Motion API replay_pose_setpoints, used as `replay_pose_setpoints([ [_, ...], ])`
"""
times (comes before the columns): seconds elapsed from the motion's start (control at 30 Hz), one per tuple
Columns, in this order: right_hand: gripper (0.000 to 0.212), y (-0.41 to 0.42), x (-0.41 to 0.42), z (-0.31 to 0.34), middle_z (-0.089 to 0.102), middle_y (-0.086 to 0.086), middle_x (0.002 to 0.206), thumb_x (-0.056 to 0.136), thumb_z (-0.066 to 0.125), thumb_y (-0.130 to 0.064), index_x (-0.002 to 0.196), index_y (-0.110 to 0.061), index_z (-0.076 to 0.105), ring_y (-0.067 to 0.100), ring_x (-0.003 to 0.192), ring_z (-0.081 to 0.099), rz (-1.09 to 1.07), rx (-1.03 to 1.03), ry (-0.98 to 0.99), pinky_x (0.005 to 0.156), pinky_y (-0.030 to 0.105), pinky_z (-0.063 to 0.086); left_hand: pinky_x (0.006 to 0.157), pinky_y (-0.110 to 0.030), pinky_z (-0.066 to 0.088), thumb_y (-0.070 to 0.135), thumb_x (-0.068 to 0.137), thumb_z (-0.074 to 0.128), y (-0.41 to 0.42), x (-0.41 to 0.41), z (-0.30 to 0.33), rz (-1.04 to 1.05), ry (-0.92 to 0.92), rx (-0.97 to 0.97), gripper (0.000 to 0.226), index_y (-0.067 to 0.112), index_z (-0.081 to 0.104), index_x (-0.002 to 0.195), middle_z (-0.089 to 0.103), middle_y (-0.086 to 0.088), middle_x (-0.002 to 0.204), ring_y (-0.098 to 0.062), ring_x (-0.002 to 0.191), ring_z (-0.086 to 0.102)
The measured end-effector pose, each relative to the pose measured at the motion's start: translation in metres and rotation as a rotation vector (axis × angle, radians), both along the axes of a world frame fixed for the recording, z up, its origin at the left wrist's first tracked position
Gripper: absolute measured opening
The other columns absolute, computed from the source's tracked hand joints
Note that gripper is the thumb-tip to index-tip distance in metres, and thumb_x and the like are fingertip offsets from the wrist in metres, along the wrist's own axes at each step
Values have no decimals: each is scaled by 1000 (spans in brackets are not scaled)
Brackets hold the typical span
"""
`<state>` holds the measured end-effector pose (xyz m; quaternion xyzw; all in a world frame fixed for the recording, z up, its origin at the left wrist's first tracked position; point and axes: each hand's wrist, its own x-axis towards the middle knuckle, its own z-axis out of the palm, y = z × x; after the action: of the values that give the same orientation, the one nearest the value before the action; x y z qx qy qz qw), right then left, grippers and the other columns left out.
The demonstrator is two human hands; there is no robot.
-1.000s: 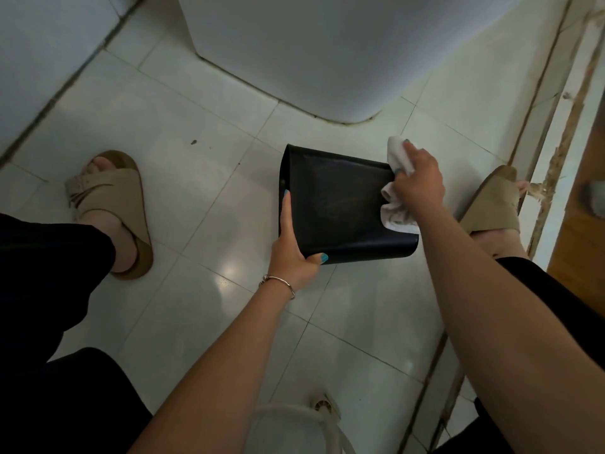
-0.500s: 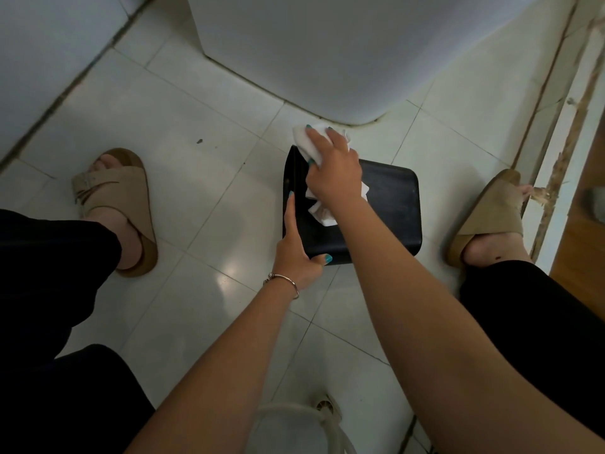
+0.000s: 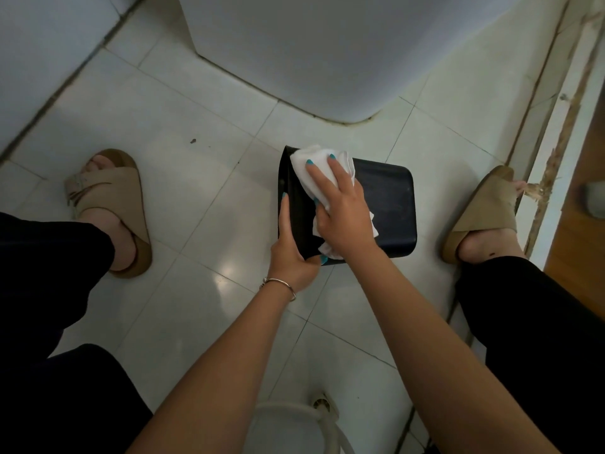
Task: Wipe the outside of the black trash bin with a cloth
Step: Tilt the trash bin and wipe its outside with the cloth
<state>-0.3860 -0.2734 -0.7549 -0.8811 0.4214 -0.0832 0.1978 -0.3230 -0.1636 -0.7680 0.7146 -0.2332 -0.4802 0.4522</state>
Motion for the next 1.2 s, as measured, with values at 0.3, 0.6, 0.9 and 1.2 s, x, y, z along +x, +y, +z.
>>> replay_pose_setpoints([
  [0.3,61,-16,-86,-8,30,6,155,87,52,-11,144,-31,43,39,131,38,-181,-39,36,108,43,35,97,-23,44,-4,72,75,-3,6,2,-31,-6,1,119,45,-2,148,36,13,142,-6,120,41],
  [0.6,62,-43,-117,0,29,2,157,90,51,-9,146,-31,39,31,136,34,-454,52,27,105,38,34,98,-28,44,-4,74,74,-5,8,5,-89,-28,-9,119,42,-7,148,24,9,152,-18,132,38],
  [0.9,65,-19,-83,8,22,-3,159,92,49,-11,148,-38,31,33,133,35,-571,93,49,103,38,36,98,-34,49,1,73,78,-14,16,9,-118,-88,67,105,28,8,146,39,-1,141,-21,122,47],
  [1.2,71,36,-35,10,30,1,155,84,54,0,144,-34,41,33,130,36,-362,125,-82,103,32,34,85,-25,46,4,71,77,-15,20,13,-148,-63,96,101,21,10,144,45,1,125,-16,109,50],
])
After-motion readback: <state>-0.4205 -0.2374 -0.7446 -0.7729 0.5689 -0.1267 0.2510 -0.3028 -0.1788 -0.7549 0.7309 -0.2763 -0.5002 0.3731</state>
